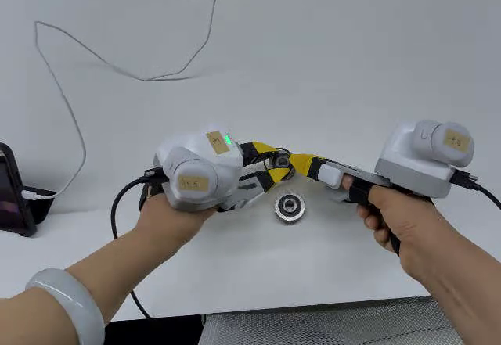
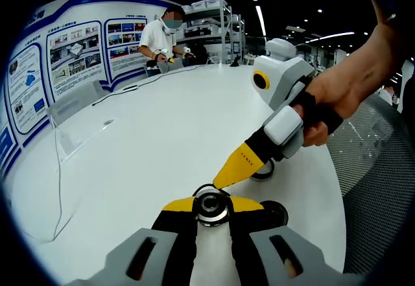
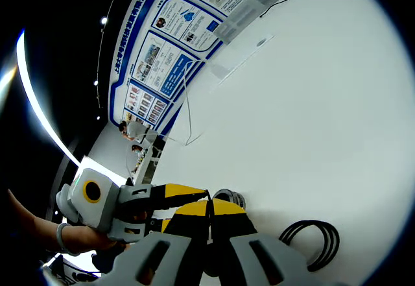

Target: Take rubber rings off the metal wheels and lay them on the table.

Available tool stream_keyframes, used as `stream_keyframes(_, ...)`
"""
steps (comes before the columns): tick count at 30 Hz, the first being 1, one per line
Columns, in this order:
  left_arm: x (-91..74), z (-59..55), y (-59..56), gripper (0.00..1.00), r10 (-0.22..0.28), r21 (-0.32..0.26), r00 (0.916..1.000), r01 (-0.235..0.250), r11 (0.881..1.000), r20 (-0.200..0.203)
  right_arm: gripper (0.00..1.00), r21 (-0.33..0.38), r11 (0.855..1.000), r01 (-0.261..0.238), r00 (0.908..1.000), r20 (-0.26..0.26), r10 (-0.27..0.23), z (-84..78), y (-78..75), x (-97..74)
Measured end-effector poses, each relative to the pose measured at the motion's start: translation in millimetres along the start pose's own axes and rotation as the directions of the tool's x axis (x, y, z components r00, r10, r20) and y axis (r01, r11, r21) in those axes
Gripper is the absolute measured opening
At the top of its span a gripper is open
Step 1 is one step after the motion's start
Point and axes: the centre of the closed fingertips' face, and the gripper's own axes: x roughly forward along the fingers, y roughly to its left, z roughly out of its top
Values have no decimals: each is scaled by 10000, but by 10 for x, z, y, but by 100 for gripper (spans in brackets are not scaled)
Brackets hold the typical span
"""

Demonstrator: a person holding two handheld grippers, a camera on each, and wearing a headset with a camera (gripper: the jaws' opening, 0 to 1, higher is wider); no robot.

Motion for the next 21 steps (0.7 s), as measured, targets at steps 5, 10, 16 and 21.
stream_keyframes(5, -74, 19, -92, 21, -245, 224, 9994, 239, 9995, 248, 1, -196, 9996, 219, 9997, -42, -220, -17, -27, -5)
stream_keyframes(10, -124, 38, -201, 21, -473, 387, 9977, 454, 9982, 487, 1, -405, 9988, 285, 9995, -104, -290, -27, -27, -5)
stream_keyframes(16, -175, 132, -211, 21, -420, 334, 9945, 389, 9987, 955, 1, -842, 9942, 662, 9977, -54, -669, 6, -77, -38)
stream_keyframes(21, -218, 169, -203, 21, -339, 390, 9924, 295, 9988, 1187, 1, -1666, 9811, 984, 9947, -122, -1018, 44, -91, -115)
